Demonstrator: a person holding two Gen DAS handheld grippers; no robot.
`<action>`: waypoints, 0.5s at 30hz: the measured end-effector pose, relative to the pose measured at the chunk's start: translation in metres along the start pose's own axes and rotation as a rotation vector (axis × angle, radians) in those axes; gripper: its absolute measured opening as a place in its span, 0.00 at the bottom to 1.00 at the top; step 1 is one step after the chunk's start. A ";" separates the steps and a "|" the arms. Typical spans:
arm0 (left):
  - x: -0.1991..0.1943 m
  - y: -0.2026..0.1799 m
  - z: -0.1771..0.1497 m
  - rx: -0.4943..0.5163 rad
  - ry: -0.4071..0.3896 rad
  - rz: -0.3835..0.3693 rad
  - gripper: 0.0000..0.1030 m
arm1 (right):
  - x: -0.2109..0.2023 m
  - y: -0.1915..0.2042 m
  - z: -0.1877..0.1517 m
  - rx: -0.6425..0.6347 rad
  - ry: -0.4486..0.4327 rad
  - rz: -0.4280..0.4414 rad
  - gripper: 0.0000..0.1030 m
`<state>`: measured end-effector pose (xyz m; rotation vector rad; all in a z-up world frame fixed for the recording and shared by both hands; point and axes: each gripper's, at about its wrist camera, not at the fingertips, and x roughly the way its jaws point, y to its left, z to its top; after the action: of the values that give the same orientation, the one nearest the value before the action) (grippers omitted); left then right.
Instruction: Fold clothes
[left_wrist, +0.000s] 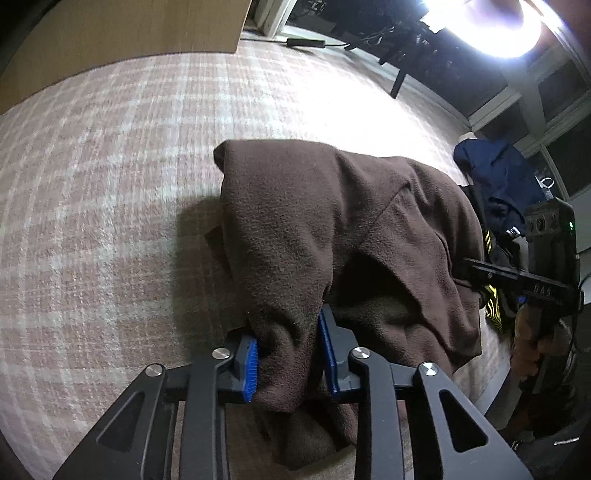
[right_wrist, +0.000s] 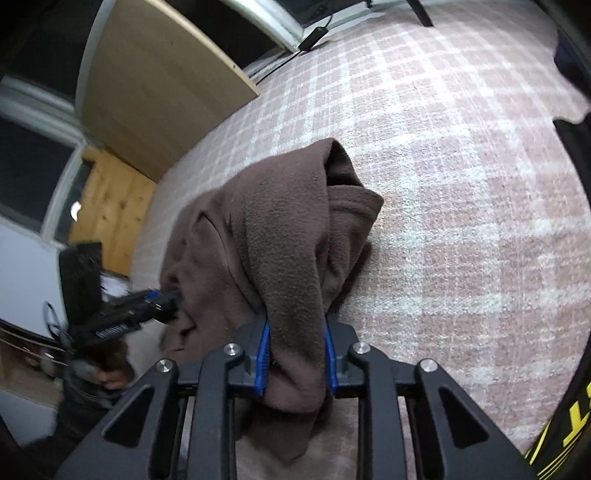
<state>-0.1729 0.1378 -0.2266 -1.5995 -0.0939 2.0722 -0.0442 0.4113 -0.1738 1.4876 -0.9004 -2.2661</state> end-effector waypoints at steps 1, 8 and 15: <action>-0.003 -0.001 0.000 0.005 -0.005 -0.003 0.20 | -0.005 -0.002 -0.002 0.016 -0.008 0.011 0.21; -0.042 -0.006 0.005 0.078 -0.058 -0.055 0.16 | -0.045 0.030 -0.032 -0.027 -0.077 0.001 0.21; -0.033 0.006 0.029 0.094 -0.049 -0.143 0.16 | -0.053 0.077 -0.001 -0.039 -0.174 -0.079 0.20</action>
<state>-0.1956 0.1257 -0.1913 -1.4445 -0.1224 1.9767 -0.0277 0.3806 -0.0868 1.3488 -0.8522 -2.4869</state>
